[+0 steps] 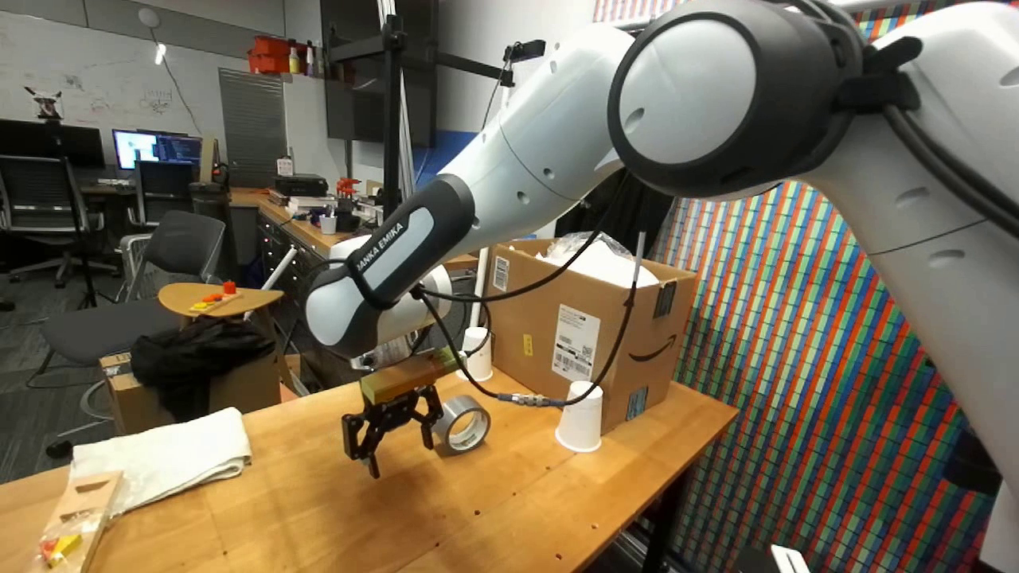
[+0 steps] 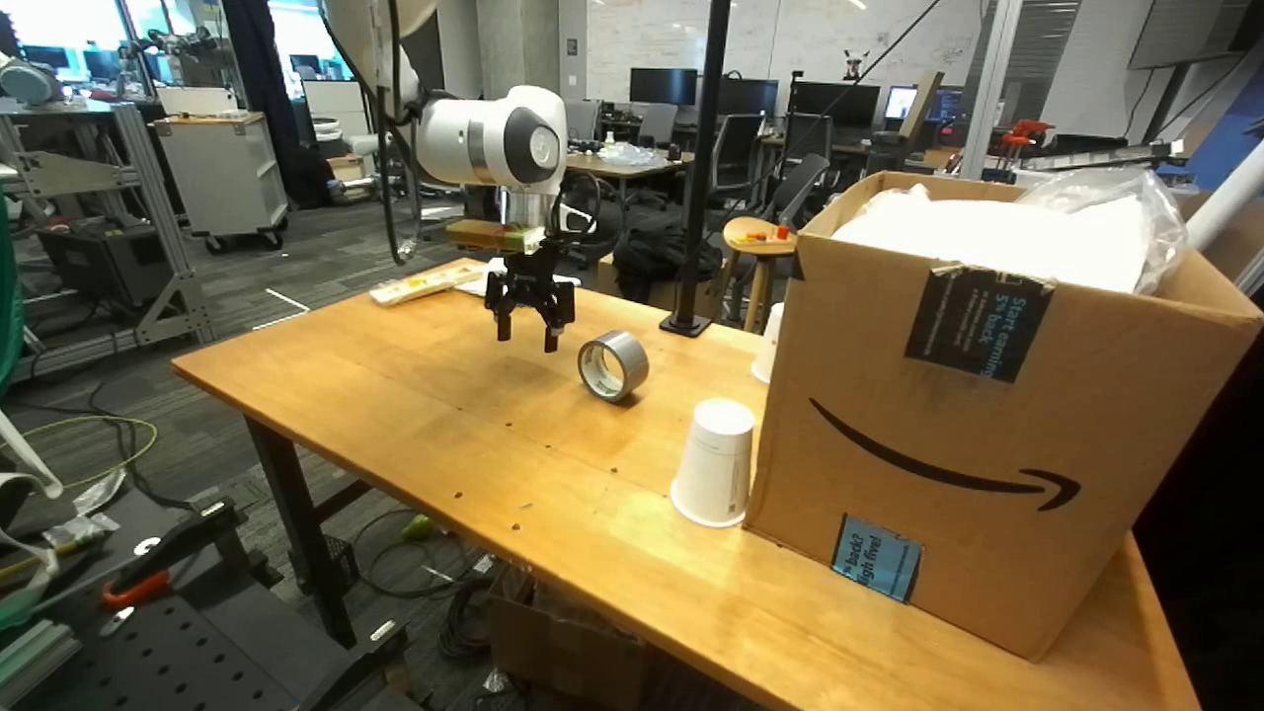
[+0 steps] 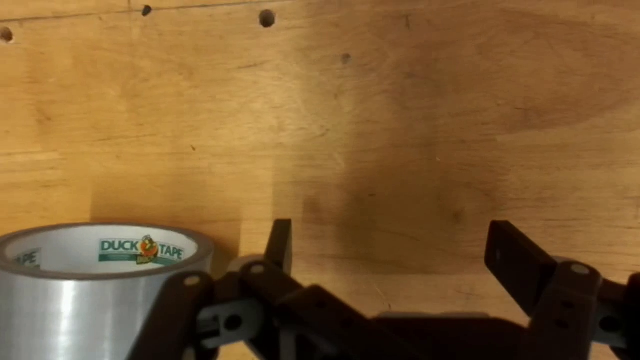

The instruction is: Move the gray tape to the right

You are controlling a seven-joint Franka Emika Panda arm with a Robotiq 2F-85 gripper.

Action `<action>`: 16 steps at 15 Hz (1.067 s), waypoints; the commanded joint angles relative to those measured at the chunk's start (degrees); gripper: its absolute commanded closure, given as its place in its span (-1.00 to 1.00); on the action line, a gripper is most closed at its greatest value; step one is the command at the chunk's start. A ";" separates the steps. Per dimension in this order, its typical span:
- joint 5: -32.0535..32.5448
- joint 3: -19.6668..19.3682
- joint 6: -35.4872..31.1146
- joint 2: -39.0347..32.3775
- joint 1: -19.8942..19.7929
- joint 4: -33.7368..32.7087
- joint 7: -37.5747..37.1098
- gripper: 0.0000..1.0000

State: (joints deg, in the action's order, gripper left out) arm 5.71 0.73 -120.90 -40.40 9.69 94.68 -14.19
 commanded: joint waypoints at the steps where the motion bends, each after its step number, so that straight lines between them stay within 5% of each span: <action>1: 0.02 -0.93 -2.55 3.35 -1.21 4.86 0.83 -1.00; 16: 0.38 -4.02 -2.99 1.63 -9.05 3.44 7.25 -1.00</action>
State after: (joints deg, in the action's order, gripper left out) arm 5.79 -2.90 -122.68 -39.46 1.14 97.68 -9.01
